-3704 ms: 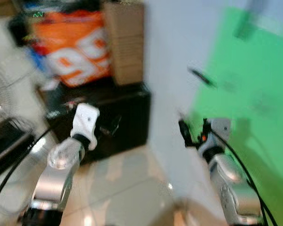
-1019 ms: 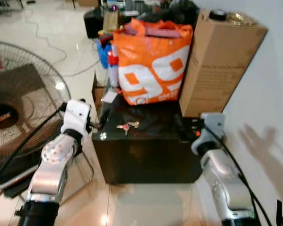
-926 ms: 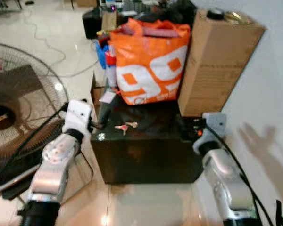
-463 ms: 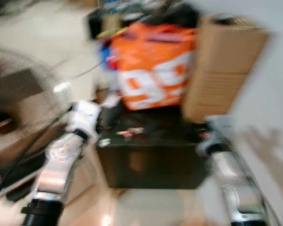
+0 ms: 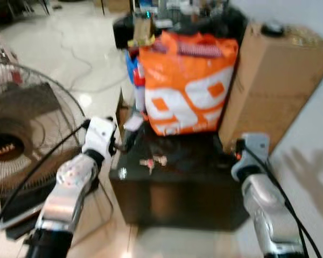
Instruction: Hang keys on a hook
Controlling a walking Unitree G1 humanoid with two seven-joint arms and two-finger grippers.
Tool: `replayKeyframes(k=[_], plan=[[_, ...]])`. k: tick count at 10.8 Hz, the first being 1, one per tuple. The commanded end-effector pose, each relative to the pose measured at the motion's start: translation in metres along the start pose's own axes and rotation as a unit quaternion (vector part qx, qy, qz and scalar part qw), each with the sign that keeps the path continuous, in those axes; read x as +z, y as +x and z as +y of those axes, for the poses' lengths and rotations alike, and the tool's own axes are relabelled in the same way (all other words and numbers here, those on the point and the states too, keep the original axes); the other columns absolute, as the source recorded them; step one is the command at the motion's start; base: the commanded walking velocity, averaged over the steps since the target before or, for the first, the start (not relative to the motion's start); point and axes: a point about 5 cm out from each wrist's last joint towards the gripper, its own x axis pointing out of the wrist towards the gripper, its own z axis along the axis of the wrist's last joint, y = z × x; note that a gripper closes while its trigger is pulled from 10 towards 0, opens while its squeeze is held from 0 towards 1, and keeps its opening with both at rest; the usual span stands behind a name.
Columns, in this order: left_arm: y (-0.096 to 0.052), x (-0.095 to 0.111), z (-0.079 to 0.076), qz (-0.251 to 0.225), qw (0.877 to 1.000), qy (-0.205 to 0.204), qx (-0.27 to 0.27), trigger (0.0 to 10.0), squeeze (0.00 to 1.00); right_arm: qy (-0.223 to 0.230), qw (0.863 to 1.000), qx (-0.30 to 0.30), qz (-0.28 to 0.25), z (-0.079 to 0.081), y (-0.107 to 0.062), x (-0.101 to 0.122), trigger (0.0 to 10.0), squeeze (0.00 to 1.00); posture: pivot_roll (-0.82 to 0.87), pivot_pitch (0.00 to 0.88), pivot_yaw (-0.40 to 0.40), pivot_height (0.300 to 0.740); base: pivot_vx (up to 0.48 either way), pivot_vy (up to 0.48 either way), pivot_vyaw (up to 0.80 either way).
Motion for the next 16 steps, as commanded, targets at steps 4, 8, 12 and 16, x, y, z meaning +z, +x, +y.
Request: replayKeyframes(k=[4, 8, 12, 16], plan=[[-0.002, 0.002, 0.005, -0.001, 1.0, 0.007, 0.003, 10.0, 0.0, -0.008, 0.999, 0.031, 0.002, 0.006, 0.002, 0.002, 10.0, 1.0, 0.0, 0.0, -0.006, 0.74, 0.372, 0.0, 0.2], [-0.004, 0.002, 0.004, 0.0, 1.0, 0.012, -0.003, 10.0, 0.0, -0.041, 0.997, 0.065, 0.02, 0.001, 0.003, -0.001, 10.0, 1.0, 0.0, 0.0, -0.004, 0.74, 0.371, 0.0, 0.2], [-0.004, 0.0, -0.001, 0.006, 1.0, 0.007, -0.025, 10.0, 0.0, -0.078, 0.992, 0.082, 0.051, -0.009, 0.002, -0.006, 10.0, 1.0, -0.01, 0.0, 0.0, 0.74, 0.268, 0.0, 0.0], [-0.003, -0.011, -0.014, 0.054, 0.991, 0.018, -0.125, 10.0, 0.0, -0.138, 0.972, 0.134, 0.132, -0.02, 0.0, -0.02, 10.0, 1.0, -0.02, 0.0, 0.013, 0.74, 0.0, 0.0, 0.0]])
